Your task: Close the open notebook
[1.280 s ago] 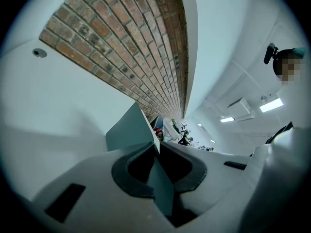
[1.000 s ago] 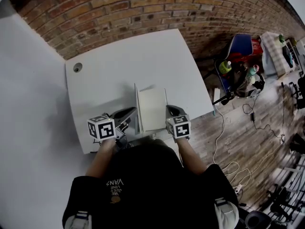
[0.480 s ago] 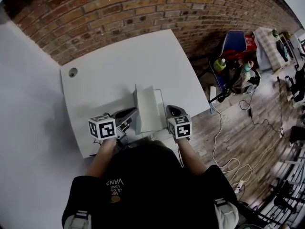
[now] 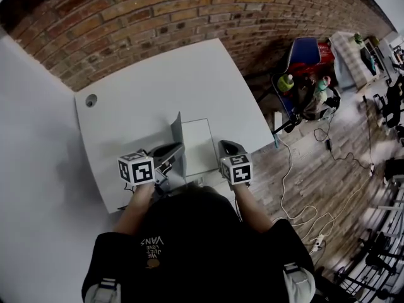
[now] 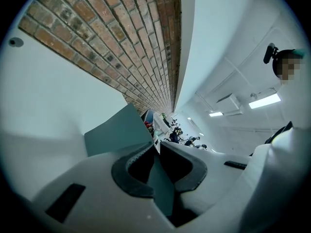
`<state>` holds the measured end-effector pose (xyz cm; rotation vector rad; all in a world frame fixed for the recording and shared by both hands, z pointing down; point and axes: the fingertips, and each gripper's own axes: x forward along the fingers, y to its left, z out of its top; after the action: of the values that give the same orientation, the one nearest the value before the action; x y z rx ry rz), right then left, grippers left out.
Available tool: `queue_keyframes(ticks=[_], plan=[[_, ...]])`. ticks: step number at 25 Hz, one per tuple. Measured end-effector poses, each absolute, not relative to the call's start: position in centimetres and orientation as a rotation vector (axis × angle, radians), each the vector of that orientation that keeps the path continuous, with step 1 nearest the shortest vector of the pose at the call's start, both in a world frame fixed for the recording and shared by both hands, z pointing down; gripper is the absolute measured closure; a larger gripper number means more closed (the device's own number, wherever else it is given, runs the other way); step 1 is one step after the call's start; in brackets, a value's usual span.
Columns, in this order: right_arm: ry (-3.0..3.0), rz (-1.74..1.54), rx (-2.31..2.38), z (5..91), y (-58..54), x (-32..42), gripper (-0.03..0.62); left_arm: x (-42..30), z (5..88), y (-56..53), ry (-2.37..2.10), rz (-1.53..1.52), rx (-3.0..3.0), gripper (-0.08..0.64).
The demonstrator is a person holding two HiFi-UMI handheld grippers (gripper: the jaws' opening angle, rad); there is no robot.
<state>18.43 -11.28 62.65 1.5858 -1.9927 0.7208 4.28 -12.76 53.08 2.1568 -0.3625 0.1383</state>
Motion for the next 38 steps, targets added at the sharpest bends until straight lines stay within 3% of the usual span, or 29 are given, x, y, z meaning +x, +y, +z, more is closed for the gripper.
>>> queue_keyframes(ticks=[20,24,38], plan=[[-1.947,0.737,1.65,62.7,-10.2,20.4,0.594,6.9,53.6,-12.6,-0.288,0.162,2.186,0.499],[-1.945,0.742,1.661,62.5,-10.0,20.8,0.594,7.4,53.7,-12.8,-0.301,0.163,2.189,0.433],[-1.959,0.732,1.664,62.4,-10.3,20.1,0.594,6.4,53.7,-13.3,-0.325,0.181,2.204,0.433]])
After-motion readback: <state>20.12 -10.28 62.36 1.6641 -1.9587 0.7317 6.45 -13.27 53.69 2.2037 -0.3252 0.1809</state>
